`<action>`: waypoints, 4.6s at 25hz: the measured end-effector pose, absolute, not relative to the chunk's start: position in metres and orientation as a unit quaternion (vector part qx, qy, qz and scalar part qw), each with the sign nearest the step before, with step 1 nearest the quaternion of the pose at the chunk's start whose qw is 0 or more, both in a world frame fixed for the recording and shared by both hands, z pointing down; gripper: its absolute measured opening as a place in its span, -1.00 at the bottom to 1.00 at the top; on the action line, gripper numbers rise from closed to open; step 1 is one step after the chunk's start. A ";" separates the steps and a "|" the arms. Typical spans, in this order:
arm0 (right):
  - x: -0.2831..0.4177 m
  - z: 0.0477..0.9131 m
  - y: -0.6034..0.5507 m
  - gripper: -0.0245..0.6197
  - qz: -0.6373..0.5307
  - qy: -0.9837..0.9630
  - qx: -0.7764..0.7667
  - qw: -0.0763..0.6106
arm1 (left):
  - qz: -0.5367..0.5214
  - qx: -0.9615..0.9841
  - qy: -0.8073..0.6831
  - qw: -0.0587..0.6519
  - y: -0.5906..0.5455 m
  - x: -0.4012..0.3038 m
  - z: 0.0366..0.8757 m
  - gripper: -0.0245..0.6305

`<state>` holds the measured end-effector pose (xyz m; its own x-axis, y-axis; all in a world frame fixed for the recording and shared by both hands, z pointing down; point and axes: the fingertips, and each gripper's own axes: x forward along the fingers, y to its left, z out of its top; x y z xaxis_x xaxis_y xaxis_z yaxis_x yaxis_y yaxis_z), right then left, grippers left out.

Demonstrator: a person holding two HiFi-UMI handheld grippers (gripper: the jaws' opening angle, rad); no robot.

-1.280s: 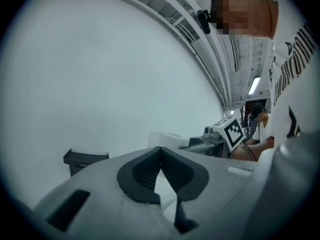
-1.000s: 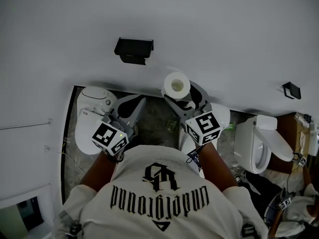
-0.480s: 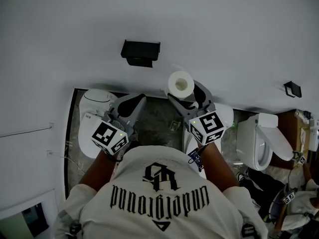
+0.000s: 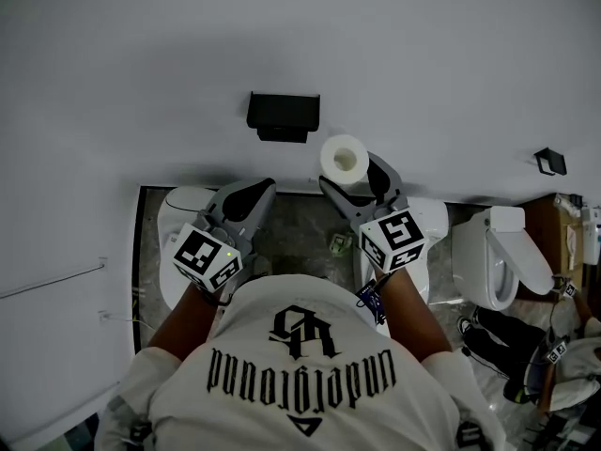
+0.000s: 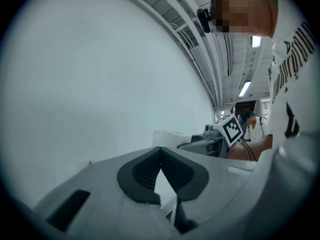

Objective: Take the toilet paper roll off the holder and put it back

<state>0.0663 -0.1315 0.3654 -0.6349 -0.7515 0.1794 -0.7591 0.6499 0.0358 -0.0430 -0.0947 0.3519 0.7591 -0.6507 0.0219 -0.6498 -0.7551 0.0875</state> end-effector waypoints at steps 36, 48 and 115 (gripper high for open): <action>-0.060 0.366 -0.181 0.07 0.029 -0.882 0.461 0.091 | -0.020 0.949 -0.310 0.056 -0.138 -0.177 0.361 -0.89; -0.052 0.367 -0.226 0.07 0.030 -0.890 0.445 0.094 | -0.019 0.946 -0.317 0.058 -0.182 -0.159 0.363 -0.89; -0.041 0.443 -0.311 0.08 0.076 -0.908 0.389 0.134 | 0.015 0.936 -0.334 0.112 -0.279 -0.119 0.412 -0.89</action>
<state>-0.0411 -0.3114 0.4425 -0.6613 -0.6865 0.3024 -0.7271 0.6857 -0.0334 -0.1187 -0.2790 0.4120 0.7764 -0.6217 0.1032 -0.6285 -0.7520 0.1987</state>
